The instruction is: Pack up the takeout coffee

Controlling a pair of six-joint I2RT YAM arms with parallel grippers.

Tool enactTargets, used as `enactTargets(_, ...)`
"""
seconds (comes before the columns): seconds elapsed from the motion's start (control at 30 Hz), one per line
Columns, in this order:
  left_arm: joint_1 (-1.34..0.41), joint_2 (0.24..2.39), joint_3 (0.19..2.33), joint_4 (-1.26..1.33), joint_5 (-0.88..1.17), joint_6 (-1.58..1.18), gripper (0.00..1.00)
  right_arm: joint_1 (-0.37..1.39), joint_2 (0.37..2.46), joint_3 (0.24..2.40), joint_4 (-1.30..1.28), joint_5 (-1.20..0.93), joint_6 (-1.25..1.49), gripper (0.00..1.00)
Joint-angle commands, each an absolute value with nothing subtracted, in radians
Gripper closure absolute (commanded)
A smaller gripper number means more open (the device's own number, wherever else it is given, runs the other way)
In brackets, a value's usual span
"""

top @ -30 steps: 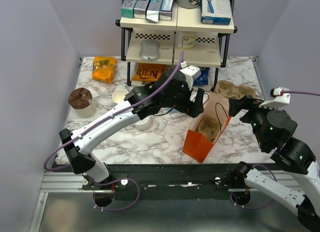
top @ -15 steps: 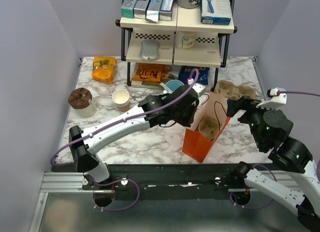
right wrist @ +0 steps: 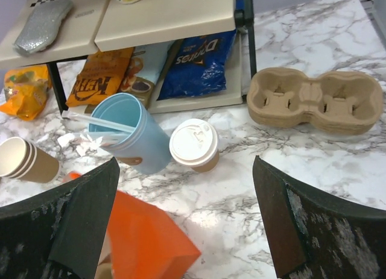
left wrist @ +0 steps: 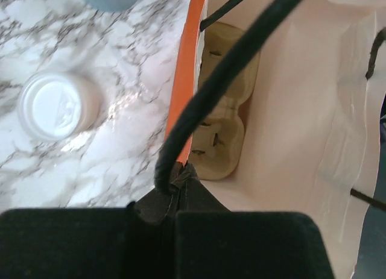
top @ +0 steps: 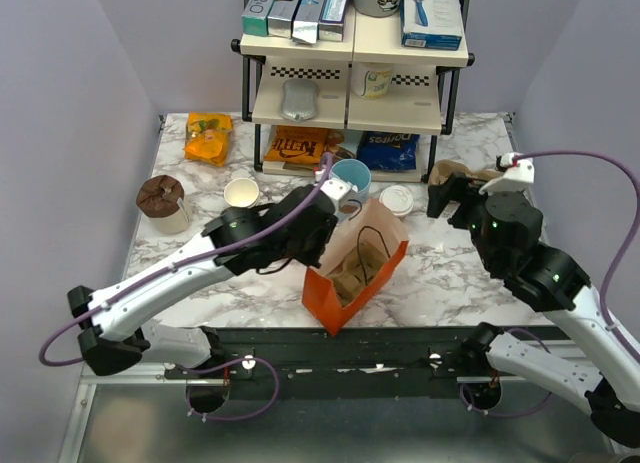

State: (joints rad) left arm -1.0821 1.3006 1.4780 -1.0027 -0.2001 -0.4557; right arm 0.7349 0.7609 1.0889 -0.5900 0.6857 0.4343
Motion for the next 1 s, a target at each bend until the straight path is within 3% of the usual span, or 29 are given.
enactTargets(0.0,-1.057,1.140,1.384,-1.100,-0.278,-0.457,1.00,0.710,0.830,1.143,-0.519,0.621,0.450,0.00)
enactTargets(0.17,-1.040,1.031,1.306,-1.083,-0.287,-0.488,1.00,0.635,0.922,1.147,-0.509,0.479,0.436,0.00)
enactTargets(0.33,-1.029,1.064,1.279,-1.058,-0.317,-0.503,0.99,0.533,1.031,1.146,-0.508,0.330,0.434,0.00)
enactTargets(0.4,-1.017,1.081,1.281,-1.058,-0.318,-0.506,0.85,0.502,1.090,1.144,-0.505,0.299,0.402,0.00)
enactTargets(0.53,-0.996,1.092,1.302,-1.068,-0.313,-0.511,0.73,0.399,1.195,1.134,-0.442,0.149,0.270,0.00)
enactTargets(0.77,-0.956,1.052,1.319,-1.060,-0.341,-0.508,0.20,0.275,1.364,1.184,-0.410,-0.061,0.138,0.03)
enactTargets(0.83,-0.948,1.039,1.312,-1.049,-0.345,-0.502,0.15,0.275,1.409,1.190,-0.407,-0.058,0.083,0.04)
enactTargets(0.87,-0.945,1.019,1.302,-1.023,-0.356,-0.499,0.02,0.275,1.419,1.177,-0.396,-0.052,0.075,0.04)
enactTargets(0.97,-0.910,0.976,1.264,-0.953,-0.361,-0.502,0.01,0.272,1.469,1.160,-0.336,-0.049,0.037,0.05)
